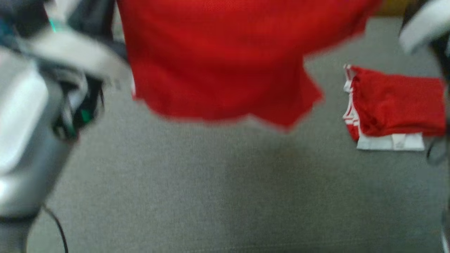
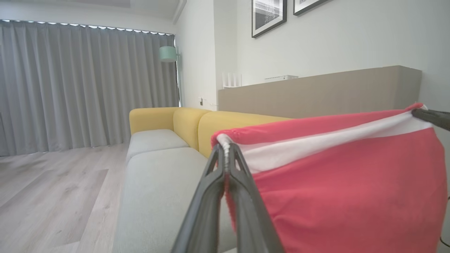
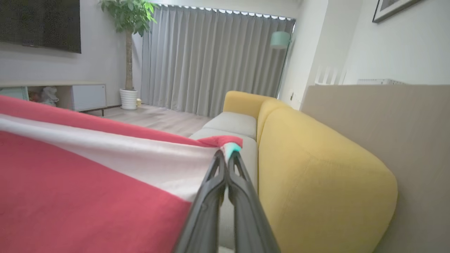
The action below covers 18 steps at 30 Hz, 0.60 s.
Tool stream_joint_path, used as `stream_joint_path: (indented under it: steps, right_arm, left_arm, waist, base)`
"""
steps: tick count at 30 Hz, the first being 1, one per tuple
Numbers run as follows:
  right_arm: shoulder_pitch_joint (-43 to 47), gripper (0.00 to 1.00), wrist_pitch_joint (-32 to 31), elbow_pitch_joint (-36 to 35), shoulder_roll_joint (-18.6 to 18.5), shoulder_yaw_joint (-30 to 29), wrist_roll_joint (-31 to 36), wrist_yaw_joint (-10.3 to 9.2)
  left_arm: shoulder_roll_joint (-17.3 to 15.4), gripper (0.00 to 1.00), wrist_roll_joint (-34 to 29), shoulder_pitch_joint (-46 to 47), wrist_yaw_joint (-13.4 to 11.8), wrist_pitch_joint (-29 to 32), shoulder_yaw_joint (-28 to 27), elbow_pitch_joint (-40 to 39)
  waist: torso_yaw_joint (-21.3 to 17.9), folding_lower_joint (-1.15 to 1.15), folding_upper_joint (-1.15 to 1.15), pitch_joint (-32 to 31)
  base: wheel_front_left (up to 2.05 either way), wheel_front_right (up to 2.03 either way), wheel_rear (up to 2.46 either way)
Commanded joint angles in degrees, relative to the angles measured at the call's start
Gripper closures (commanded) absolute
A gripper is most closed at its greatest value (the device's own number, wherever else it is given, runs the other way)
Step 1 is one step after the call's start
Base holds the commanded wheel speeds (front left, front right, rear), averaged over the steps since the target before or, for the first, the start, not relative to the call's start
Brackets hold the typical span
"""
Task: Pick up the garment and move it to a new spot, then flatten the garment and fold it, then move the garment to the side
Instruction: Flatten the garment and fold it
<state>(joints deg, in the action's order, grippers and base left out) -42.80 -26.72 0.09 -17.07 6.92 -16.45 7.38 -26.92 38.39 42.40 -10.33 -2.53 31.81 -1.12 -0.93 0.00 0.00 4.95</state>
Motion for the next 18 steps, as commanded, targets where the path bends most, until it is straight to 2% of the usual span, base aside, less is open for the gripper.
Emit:
stream_joint_path:
  steps: [1, 6, 9, 11, 12, 14, 18]
  right_arm:
    - [-6.91, 1.00, 2.06, 1.19, -0.03, 1.09, 0.60, 0.11]
    - [-21.85, 1.00, 11.59, 12.72, 1.63, 2.24, 2.49, 0.11]
    - [-27.24, 1.00, 18.21, 19.86, 3.43, 2.01, 3.89, 0.11]
    - [-28.21, 1.00, 21.99, 24.50, 4.98, 1.80, 4.23, 0.11]
    - [-28.21, 1.00, 21.99, 24.50, 4.98, 1.80, 4.23, 0.11]
    - [-27.51, 1.00, 24.74, 28.78, 6.16, 2.51, 4.49, 0.11]
    - [-21.77, 1.00, 29.06, 38.83, 7.66, 6.34, 4.47, 0.11]
  left_arm:
    - [-1.17, 1.00, -0.61, 8.00, 1.22, -0.34, -3.61, 2.23]
    - [0.92, 1.00, -3.54, 21.56, 5.06, -4.17, -3.69, 14.22]
    - [2.72, 1.00, -4.55, 26.52, 7.12, -7.87, -3.46, 20.85]
    - [3.85, 1.00, -5.18, 27.91, 8.23, -10.03, -3.24, 24.89]
    - [3.85, 1.00, -5.18, 27.91, 8.23, -10.03, -3.24, 24.89]
    - [5.03, 1.00, -5.83, 27.72, 10.01, -11.24, -2.24, 28.31]
    - [8.02, 1.00, -7.90, 23.11, 13.10, -12.35, 0.35, 34.25]
  waist:
    - [0.51, 0.00, 0.00, 6.34]
    - [1.23, 0.00, 0.00, 13.94]
    - [2.03, 0.00, 0.00, 16.44]
    - [2.51, 0.00, 0.00, 17.28]
    - [2.51, 0.00, 0.00, 17.28]
    - [2.90, 0.00, 0.00, 17.82]
    - [3.82, 0.00, 0.00, 18.02]
  base:
    - [0.00, 0.00, 0.00]
    - [0.00, 0.00, 0.00]
    - [0.00, 0.00, 0.00]
    - [0.00, 0.00, 0.00]
    - [0.00, 0.00, 0.00]
    - [0.00, 0.00, 0.00]
    - [0.00, 0.00, 0.00]
